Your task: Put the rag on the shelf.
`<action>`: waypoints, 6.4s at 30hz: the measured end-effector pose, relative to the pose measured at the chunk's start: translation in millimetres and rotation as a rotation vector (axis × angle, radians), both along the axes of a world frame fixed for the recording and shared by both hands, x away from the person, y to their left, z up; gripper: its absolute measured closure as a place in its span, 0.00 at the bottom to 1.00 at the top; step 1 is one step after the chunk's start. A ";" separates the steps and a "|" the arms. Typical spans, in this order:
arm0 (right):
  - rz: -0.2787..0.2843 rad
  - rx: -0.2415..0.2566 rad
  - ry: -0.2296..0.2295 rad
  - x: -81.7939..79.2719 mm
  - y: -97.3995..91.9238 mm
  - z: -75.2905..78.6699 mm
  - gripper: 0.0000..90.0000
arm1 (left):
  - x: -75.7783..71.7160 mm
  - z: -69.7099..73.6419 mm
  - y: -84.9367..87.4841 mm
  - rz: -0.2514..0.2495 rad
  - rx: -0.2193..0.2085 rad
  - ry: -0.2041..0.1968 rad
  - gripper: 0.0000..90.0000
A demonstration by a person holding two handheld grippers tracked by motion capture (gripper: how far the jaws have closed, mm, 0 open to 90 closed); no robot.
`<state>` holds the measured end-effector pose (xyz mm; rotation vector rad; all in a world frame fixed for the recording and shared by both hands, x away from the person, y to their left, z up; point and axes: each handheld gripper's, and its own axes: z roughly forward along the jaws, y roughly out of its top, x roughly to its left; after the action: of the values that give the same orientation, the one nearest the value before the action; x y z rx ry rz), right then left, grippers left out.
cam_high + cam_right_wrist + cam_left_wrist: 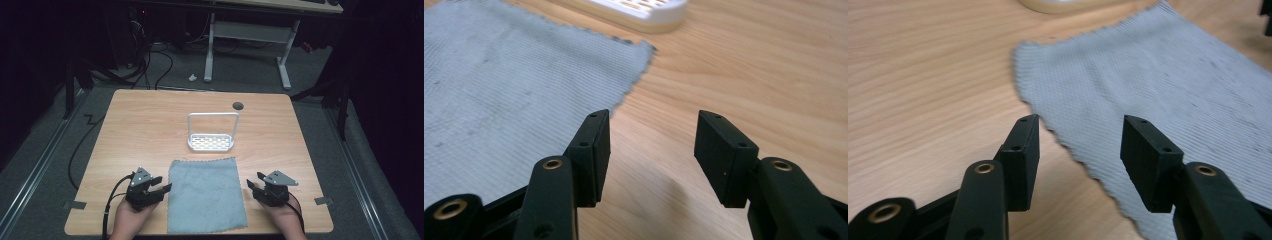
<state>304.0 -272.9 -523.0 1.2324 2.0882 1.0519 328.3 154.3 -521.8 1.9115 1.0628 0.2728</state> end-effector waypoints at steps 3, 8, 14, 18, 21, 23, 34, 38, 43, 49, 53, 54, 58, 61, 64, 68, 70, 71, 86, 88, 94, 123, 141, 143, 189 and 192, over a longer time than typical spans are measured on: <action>-0.007 0.018 0.002 0.0 -1.8 0.7 0.54 | 1.7 0.8 -0.3 0.005 -0.031 0.000 0.54; 0.030 0.003 0.008 0.9 6.0 -0.1 0.54 | 0.4 -1.6 -6.8 -0.015 0.020 -0.010 0.54; 0.030 0.005 0.012 1.5 7.5 -0.7 0.54 | 0.0 -0.4 -7.0 -0.018 0.023 -0.013 0.53; 0.030 0.007 0.016 1.0 8.1 -1.1 0.54 | 0.6 -0.9 -6.7 -0.019 0.015 -0.006 0.55; 0.035 0.004 0.014 1.7 8.6 -1.4 0.54 | -0.3 -0.5 -7.7 -0.022 0.012 -0.007 0.55; 0.045 0.008 0.006 2.3 10.8 -0.1 0.55 | -1.2 -1.1 -9.4 -0.026 0.018 -0.007 0.55; 0.138 -0.003 0.016 11.0 37.7 5.2 0.95 | -12.3 -4.2 -23.1 -0.115 0.066 0.019 0.82; 0.157 -0.036 0.033 14.7 52.5 6.2 1.00 | -14.3 -7.3 -32.0 -0.145 0.092 0.023 0.90; 0.159 -0.104 0.052 19.3 61.7 -1.1 1.00 | -13.6 -9.9 -40.0 -0.152 0.122 0.016 0.92; 0.168 -0.128 0.082 17.8 60.3 -5.5 1.00 | -16.1 -9.2 -41.4 -0.169 0.137 0.010 0.90; 0.184 -0.120 0.087 10.8 56.0 -5.3 1.00 | -17.0 -7.8 -42.1 -0.200 0.145 0.020 0.89; 0.183 -0.119 0.086 8.2 54.7 -5.5 1.00 | -18.6 -7.4 -43.1 -0.215 0.145 0.026 0.89; 0.184 -0.112 0.092 -2.3 50.7 -5.3 1.00 | -24.5 -6.2 -44.6 -0.240 0.145 0.042 0.89; 0.190 -0.111 0.095 -10.7 48.2 -5.0 1.00 | -28.4 -5.4 -45.4 -0.253 0.144 0.055 0.89; 0.194 -0.115 0.098 -16.3 46.8 -4.6 1.00 | -33.5 -3.4 -47.4 -0.288 0.157 0.070 0.89; 0.206 -0.111 0.117 -26.8 43.9 -3.1 1.00 | -42.9 -2.4 -48.4 -0.312 0.168 0.074 0.89; 0.210 -0.113 0.115 -28.6 43.7 -3.1 1.00 | -47.4 -2.1 -48.0 -0.321 0.171 0.074 0.89; 0.216 -0.113 0.121 -33.6 43.8 -2.7 1.00 | -49.6 -2.0 -47.7 -0.326 0.172 0.074 0.89; 0.231 -0.073 0.075 -41.3 37.5 4.3 0.94 | -24.8 1.6 -37.9 -0.146 0.108 0.017 0.74; 0.232 -0.072 0.078 -39.8 36.5 3.2 0.92 | -10.6 -1.2 -34.6 -0.101 0.121 0.011 0.74; 0.230 -0.061 0.073 -39.6 34.7 3.6 0.91 | 16.2 -10.4 -35.4 -0.033 0.070 0.053 0.73; 0.040 -0.047 0.123 25.4 37.2 -6.0 0.74 | 18.0 -13.5 -47.5 -0.090 0.077 0.034 0.96; 0.077 -0.024 0.093 18.8 39.1 -1.1 0.99 | 14.3 -10.7 -45.6 -0.100 0.056 0.010 0.98; 0.076 -0.009 0.070 15.9 37.6 3.7 0.99 | 12.9 -9.0 -44.7 -0.094 0.041 -0.003 0.98; 0.069 0.120 -0.347 -10.6 35.4 104.6 0.99 | -10.0 98.2 -33.6 -0.034 -0.135 -0.339 0.99; 0.065 0.130 -0.383 -8.9 33.1 120.1 0.99 | -7.9 107.5 -32.9 -0.035 -0.138 -0.359 0.99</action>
<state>295.1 -239.7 -403.0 0.9353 1.7974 1.3525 320.4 121.5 -414.2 1.6770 0.7868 0.4894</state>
